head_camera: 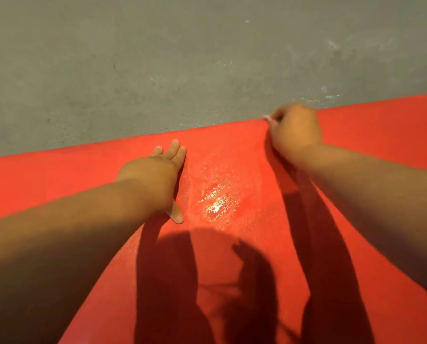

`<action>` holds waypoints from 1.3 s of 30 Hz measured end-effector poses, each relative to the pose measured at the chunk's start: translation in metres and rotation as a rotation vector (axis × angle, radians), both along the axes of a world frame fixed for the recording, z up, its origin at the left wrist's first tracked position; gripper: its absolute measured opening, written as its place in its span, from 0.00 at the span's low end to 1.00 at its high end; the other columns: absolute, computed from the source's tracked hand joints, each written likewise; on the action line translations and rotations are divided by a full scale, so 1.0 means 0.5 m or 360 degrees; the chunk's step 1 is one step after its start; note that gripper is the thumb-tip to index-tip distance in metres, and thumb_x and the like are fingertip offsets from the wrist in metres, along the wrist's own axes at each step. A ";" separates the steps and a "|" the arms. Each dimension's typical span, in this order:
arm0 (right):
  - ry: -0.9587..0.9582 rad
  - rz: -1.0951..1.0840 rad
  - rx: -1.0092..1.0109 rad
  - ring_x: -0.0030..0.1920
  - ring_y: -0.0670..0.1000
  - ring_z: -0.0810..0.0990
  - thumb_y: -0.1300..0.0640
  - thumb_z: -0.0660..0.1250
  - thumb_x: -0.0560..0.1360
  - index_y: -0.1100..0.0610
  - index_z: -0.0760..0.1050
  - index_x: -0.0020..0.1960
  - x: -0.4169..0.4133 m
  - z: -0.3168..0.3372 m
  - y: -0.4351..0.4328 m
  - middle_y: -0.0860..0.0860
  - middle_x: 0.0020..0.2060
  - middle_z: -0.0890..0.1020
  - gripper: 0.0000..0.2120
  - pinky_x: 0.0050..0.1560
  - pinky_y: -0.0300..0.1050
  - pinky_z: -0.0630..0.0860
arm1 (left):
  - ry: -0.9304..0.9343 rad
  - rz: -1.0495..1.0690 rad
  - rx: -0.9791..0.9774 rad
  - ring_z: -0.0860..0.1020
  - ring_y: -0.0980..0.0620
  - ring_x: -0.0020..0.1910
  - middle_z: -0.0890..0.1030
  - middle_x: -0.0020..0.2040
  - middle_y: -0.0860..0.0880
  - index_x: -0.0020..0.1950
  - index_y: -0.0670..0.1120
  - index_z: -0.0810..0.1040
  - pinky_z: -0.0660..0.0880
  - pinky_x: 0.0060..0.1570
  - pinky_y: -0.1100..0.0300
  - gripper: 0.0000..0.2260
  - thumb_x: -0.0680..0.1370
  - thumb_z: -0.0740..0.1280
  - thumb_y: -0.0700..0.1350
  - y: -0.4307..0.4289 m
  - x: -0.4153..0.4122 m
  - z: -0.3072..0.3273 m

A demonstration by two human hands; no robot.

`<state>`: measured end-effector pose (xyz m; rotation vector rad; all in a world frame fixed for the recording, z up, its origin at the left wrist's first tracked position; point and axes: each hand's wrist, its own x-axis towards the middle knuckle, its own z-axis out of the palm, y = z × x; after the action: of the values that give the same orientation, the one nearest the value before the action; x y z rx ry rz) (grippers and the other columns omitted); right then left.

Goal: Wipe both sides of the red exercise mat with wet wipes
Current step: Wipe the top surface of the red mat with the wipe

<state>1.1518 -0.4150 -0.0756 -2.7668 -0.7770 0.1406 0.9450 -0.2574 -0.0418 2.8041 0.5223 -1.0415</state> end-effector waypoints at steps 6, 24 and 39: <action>0.0139 0.0210 0.0111 0.53 0.59 0.78 0.62 0.62 0.75 0.59 0.80 0.54 -0.116 -0.019 0.126 0.60 0.51 0.81 0.11 0.51 0.45 0.70 | 0.0030 -0.0002 0.0000 0.45 0.49 0.78 0.34 0.77 0.55 0.78 0.50 0.35 0.65 0.69 0.48 0.65 0.58 0.80 0.59 -0.001 0.005 0.003; 0.0387 0.1208 0.0050 0.49 0.58 0.78 0.61 0.64 0.74 0.56 0.82 0.50 -0.268 0.017 -0.013 0.55 0.45 0.79 0.10 0.50 0.50 0.74 | -0.0133 -0.0021 -0.0009 0.46 0.54 0.77 0.36 0.77 0.57 0.78 0.52 0.38 0.63 0.71 0.46 0.63 0.58 0.76 0.66 0.013 -0.024 0.003; 0.0277 0.1230 -0.0122 0.51 0.57 0.78 0.60 0.65 0.73 0.54 0.82 0.50 -0.270 0.027 -0.133 0.53 0.46 0.79 0.09 0.50 0.49 0.75 | -0.0220 -0.0012 0.0037 0.52 0.47 0.77 0.46 0.79 0.51 0.79 0.51 0.49 0.60 0.72 0.49 0.53 0.64 0.77 0.60 -0.013 -0.043 -0.009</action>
<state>1.0167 -0.4814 -0.0622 -2.3154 -1.7614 0.5499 0.9234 -0.2639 -0.0464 2.8731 0.5119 -0.8400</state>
